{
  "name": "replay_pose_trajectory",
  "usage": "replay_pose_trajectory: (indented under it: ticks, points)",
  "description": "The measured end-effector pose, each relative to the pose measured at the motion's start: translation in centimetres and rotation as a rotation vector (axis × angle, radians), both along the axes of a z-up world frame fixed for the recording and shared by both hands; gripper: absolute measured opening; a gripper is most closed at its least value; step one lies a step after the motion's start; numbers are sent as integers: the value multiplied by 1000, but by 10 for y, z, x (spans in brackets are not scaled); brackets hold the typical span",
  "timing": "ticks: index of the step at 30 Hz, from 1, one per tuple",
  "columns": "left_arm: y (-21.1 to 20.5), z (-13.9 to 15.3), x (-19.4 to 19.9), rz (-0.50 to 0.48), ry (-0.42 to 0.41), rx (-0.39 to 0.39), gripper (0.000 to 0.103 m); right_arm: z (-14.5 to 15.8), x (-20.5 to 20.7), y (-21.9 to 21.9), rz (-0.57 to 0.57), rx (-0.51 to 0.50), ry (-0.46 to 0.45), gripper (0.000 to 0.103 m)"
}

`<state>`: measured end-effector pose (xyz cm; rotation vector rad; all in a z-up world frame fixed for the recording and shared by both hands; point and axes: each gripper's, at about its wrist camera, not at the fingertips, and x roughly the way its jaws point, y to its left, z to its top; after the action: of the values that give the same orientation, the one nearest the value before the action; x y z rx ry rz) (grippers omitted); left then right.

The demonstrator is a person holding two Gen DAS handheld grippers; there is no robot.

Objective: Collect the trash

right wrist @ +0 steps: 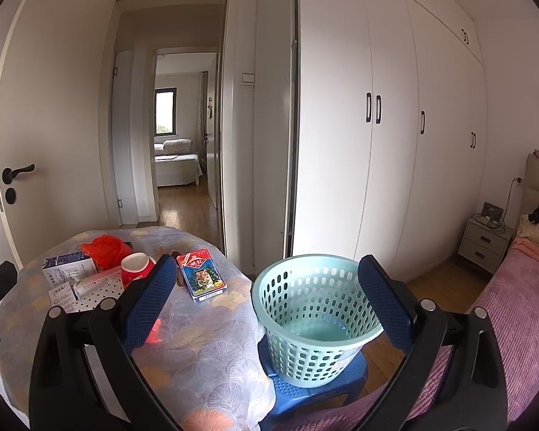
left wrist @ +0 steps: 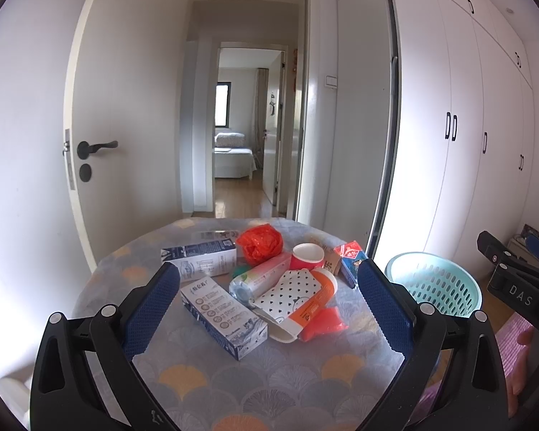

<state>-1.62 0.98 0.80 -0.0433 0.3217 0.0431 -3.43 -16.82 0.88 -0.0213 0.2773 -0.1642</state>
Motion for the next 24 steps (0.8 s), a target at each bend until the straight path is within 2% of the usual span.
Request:
replay_pose_trajectory:
  ticks: [8, 16, 24]
  points:
    - [-1, -1, -1, 19, -13, 22, 96, -1, 1, 1, 3, -1, 3, 97]
    - [5, -2, -1, 17, -8, 1, 96, -2, 1, 2, 3, 0, 7, 97]
    - [17, -11, 0, 29, 17, 10, 96, -7, 3, 2, -2, -1, 15, 96]
